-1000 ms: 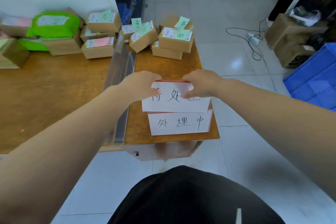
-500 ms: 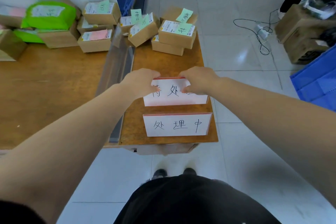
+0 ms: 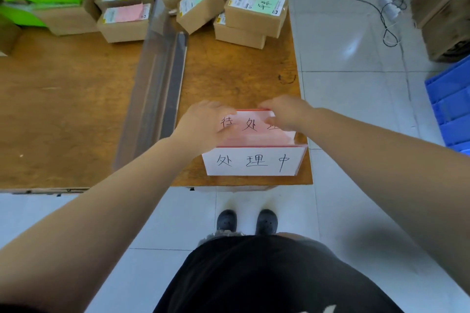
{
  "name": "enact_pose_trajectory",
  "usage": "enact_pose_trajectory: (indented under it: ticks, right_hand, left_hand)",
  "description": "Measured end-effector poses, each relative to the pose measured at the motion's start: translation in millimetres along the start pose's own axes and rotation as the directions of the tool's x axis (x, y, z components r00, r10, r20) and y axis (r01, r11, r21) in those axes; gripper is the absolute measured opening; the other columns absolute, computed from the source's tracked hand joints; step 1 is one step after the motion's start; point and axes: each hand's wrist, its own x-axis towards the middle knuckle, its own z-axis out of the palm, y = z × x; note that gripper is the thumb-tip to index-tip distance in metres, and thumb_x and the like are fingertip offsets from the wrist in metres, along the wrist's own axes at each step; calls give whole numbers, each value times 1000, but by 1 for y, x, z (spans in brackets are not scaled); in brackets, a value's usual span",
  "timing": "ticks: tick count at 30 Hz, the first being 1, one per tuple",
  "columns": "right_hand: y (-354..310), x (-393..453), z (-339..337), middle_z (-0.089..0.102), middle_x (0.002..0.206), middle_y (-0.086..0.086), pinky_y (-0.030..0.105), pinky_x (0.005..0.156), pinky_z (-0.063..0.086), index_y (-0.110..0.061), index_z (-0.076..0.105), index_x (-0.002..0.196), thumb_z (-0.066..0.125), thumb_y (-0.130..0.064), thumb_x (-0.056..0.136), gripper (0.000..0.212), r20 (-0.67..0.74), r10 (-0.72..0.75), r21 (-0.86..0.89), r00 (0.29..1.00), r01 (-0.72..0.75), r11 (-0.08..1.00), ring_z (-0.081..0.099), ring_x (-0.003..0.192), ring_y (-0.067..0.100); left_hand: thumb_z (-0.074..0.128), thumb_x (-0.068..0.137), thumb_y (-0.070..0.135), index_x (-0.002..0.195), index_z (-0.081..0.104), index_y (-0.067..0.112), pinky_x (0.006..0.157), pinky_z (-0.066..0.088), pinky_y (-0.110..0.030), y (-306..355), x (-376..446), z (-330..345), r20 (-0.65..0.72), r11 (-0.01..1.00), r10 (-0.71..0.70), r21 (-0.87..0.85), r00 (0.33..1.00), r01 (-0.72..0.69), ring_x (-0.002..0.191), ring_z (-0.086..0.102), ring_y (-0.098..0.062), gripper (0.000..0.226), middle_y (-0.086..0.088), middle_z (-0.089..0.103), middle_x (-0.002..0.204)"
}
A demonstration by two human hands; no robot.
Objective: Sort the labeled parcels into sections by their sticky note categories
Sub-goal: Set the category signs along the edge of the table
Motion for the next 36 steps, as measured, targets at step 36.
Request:
enact_pose_trajectory:
  ticks: [36]
  right_hand:
    - [-30,-37,34,57,127,3,41,86,51,-29,54,129,50,0,88,50,-232,133,76,963,-119,990,52,113,28]
  left_hand:
    - [65,87,25,86,65,15,72,48,-23,-21,-88,50,163,169,-617,-928,770,332,90,62,-17,9,-6,66,101]
